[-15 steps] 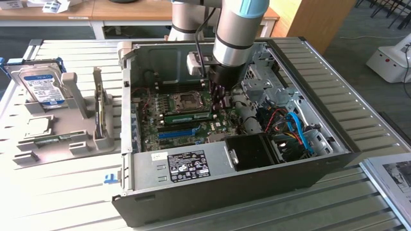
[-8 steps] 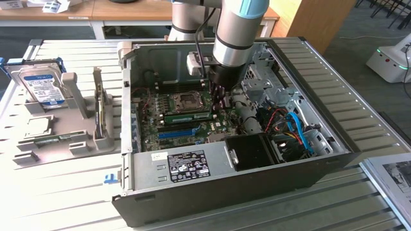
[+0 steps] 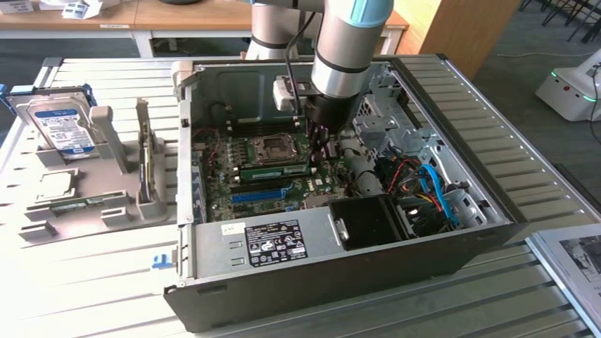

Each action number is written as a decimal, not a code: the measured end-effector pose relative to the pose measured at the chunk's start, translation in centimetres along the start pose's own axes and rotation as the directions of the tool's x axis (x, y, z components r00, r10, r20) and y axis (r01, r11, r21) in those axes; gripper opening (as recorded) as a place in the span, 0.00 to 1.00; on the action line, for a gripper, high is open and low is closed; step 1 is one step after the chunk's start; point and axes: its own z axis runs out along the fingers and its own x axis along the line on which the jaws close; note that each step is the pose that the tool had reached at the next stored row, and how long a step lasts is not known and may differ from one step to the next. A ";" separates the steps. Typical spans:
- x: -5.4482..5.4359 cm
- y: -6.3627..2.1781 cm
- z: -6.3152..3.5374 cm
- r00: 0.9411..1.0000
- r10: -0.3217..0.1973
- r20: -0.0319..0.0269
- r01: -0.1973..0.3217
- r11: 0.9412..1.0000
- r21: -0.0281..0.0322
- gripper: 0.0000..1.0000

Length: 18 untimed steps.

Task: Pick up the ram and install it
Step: 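Press down the ram until it locks into place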

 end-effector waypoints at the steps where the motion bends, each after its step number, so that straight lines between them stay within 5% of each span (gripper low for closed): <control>1: 0.0 0.00 0.00 1.000 0.000 0.000 0.000 1.000 0.000 0.10; 18: 0.0 -0.05 0.14 1.000 0.000 0.000 0.000 1.000 0.000 0.10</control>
